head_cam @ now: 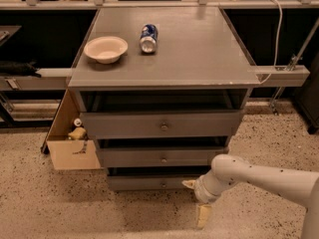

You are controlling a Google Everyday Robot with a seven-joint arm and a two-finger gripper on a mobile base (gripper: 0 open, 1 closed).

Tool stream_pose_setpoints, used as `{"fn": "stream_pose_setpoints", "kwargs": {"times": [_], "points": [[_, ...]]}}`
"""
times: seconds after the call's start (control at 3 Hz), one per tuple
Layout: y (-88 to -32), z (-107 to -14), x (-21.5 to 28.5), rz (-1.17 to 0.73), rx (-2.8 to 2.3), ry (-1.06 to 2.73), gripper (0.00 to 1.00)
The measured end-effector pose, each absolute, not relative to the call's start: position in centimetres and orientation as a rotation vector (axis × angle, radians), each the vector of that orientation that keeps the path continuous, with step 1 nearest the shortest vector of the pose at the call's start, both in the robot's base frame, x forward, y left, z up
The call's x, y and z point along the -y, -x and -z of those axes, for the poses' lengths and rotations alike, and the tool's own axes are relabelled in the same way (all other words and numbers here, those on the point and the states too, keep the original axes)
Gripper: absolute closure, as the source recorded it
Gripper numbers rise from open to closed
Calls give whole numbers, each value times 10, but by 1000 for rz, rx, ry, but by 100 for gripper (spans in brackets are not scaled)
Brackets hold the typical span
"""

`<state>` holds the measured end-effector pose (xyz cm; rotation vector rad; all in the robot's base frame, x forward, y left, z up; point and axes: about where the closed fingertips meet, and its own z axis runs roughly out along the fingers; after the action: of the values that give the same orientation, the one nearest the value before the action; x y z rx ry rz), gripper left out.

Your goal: Open bottom drawer

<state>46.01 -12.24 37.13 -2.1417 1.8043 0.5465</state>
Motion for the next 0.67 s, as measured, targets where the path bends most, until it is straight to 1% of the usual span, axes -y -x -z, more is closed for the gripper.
{"fn": "stream_pose_setpoints", "kwargs": {"times": [0.33,0.67], "points": [[-460,-371,122,-547,-1804,2142,0],[-466,-357,125,-505,-1846,2109,0]]}}
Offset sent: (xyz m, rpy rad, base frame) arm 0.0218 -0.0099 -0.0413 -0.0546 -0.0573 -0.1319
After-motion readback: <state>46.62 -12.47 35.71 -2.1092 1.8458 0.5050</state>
